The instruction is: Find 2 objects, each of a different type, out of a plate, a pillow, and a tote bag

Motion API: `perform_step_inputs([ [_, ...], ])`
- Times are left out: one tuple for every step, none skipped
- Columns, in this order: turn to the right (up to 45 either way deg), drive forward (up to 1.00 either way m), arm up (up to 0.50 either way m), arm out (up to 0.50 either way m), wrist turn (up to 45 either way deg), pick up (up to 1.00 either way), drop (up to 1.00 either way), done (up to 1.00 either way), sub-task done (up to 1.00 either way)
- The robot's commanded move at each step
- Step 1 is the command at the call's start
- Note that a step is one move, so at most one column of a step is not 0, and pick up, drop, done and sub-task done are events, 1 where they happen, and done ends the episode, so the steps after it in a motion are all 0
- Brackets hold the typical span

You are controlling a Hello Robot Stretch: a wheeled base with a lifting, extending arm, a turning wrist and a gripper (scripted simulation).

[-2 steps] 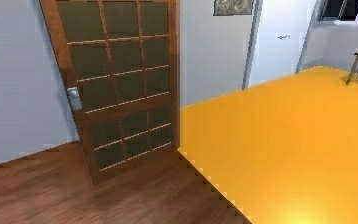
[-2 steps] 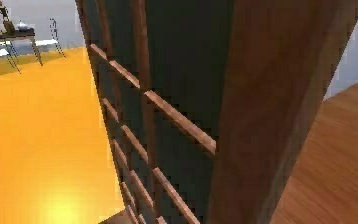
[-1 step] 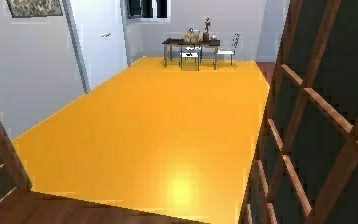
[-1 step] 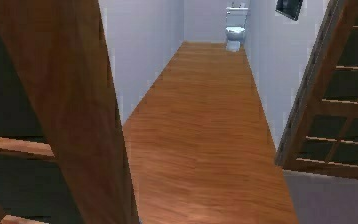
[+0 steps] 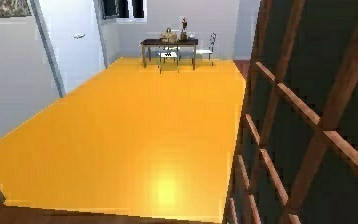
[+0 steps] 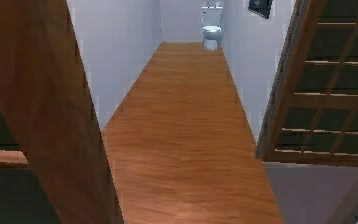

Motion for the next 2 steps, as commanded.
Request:
perform_step_inputs([
  [0.0, 1.00, 0.00, 0.00, 0.0, 0.00, 0.00, 0.00, 0.00],
  [0.0, 1.00, 0.00, 0.00, 0.0, 0.00, 0.00, 0.00, 0.00],
])
